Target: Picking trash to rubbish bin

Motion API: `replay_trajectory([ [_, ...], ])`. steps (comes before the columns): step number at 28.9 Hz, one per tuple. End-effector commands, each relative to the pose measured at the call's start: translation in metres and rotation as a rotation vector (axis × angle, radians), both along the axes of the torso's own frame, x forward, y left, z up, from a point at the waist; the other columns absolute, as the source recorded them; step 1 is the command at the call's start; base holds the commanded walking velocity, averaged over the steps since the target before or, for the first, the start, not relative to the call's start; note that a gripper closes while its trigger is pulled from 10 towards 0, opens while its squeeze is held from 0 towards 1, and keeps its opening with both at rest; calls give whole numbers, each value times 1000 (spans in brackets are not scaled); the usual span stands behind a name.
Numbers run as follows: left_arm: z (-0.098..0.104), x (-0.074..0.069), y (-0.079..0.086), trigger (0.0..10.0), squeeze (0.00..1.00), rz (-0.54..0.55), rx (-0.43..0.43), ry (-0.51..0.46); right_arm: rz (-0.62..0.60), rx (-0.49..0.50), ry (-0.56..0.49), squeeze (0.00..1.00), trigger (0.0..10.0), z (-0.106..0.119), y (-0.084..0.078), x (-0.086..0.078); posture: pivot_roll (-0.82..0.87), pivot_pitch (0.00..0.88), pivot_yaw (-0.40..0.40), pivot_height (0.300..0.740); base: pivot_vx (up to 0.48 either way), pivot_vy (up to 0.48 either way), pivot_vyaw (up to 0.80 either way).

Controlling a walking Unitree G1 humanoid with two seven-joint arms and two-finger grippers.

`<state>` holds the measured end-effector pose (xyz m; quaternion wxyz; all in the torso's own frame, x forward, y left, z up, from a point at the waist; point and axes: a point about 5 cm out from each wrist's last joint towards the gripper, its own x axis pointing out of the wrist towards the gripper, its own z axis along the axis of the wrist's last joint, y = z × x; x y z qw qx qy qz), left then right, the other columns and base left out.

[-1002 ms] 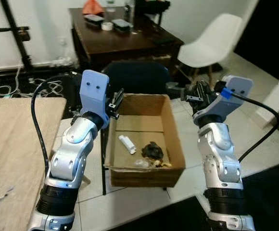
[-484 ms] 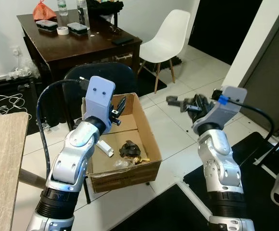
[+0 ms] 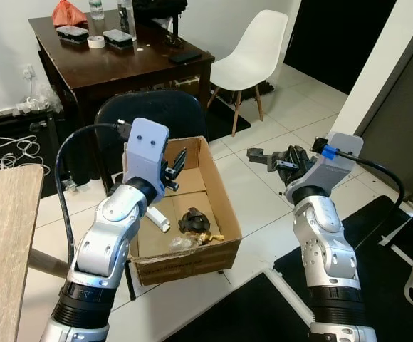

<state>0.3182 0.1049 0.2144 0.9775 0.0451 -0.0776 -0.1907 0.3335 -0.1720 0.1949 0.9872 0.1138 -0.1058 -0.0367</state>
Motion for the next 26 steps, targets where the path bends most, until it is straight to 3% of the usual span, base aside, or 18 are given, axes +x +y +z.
replay_trajectory([
  [1, -5, -1, -2, 10000, 0, 0, 17, 17, -2, 7, 29, 0, 10000, -7, -1, -1, 88, 69, -15, 740, 401, 0, 0],
  [11, -6, 1, 3, 10000, 0, 30, 37, 20, 5, 6, 39, 0, 10000, -10, 0, -1, 88, 69, -15, 740, 372, 0, 0],
  [23, -10, 6, 11, 10000, 0, 96, 85, 29, 19, 2, 53, 0, 10000, -14, 0, 1, 91, 77, -14, 740, 0, 0, 0],
  [26, -15, 7, 10, 10000, 0, 97, 183, 20, 26, -9, 51, 0, 10000, -16, -2, 3, 91, 77, -14, 740, 0, 0, 0],
])
